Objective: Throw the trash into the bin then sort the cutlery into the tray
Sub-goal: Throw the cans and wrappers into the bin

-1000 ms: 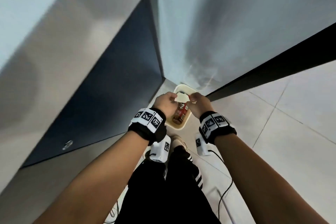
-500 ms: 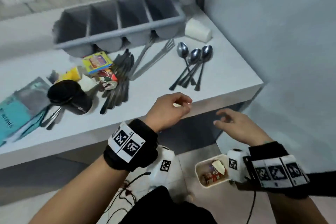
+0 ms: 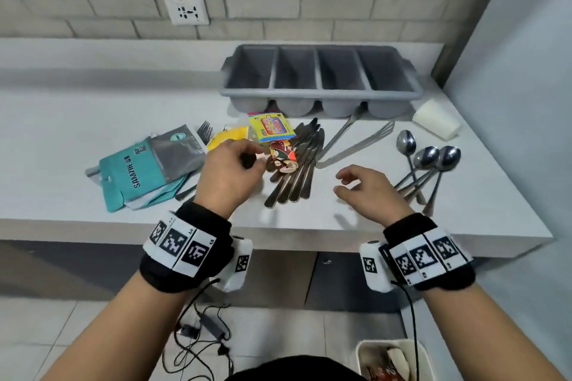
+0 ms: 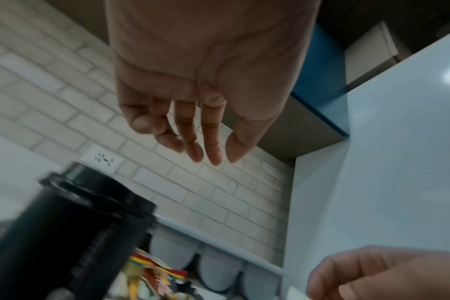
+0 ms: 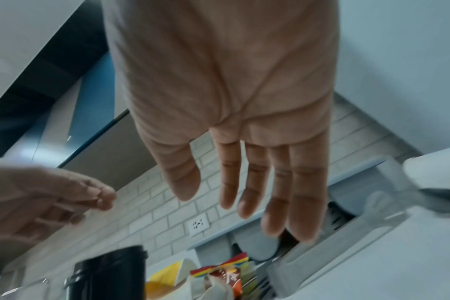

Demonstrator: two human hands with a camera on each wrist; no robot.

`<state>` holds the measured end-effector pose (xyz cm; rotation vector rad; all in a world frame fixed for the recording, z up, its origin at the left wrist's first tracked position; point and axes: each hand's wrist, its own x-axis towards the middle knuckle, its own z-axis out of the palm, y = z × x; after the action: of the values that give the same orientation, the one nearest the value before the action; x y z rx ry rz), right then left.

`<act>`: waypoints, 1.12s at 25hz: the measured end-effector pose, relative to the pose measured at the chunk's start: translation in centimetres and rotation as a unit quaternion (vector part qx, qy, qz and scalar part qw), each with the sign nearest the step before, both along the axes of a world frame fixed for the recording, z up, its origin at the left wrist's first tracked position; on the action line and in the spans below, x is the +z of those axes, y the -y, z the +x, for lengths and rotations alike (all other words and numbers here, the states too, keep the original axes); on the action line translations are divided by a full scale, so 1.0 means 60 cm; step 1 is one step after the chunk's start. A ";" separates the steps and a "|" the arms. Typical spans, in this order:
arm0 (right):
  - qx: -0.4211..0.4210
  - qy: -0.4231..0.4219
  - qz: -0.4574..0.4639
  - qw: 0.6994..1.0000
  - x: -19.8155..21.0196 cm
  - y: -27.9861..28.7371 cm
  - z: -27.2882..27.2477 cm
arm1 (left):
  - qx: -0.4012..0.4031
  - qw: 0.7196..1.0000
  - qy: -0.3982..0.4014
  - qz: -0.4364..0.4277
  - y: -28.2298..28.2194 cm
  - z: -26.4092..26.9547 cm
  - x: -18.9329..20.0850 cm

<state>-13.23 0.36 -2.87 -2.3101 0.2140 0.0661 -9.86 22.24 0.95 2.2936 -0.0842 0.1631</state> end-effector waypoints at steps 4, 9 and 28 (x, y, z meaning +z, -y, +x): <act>0.054 0.025 -0.071 0.996 -0.004 -0.085 0.088 | 0.027 0.989 -0.021 0.146 -0.053 0.056 -0.013; 0.084 -0.044 -0.206 0.974 -0.032 -0.152 0.174 | -0.055 0.975 -0.111 0.186 -0.074 0.095 -0.040; -0.011 0.040 -0.184 0.982 -0.011 -0.149 0.135 | -0.095 0.984 -0.129 0.072 -0.059 0.117 -0.020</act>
<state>-5.16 9.29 -3.52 -2.6726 0.2251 -0.0849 -2.86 25.76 -0.24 2.4147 -0.1857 -0.2463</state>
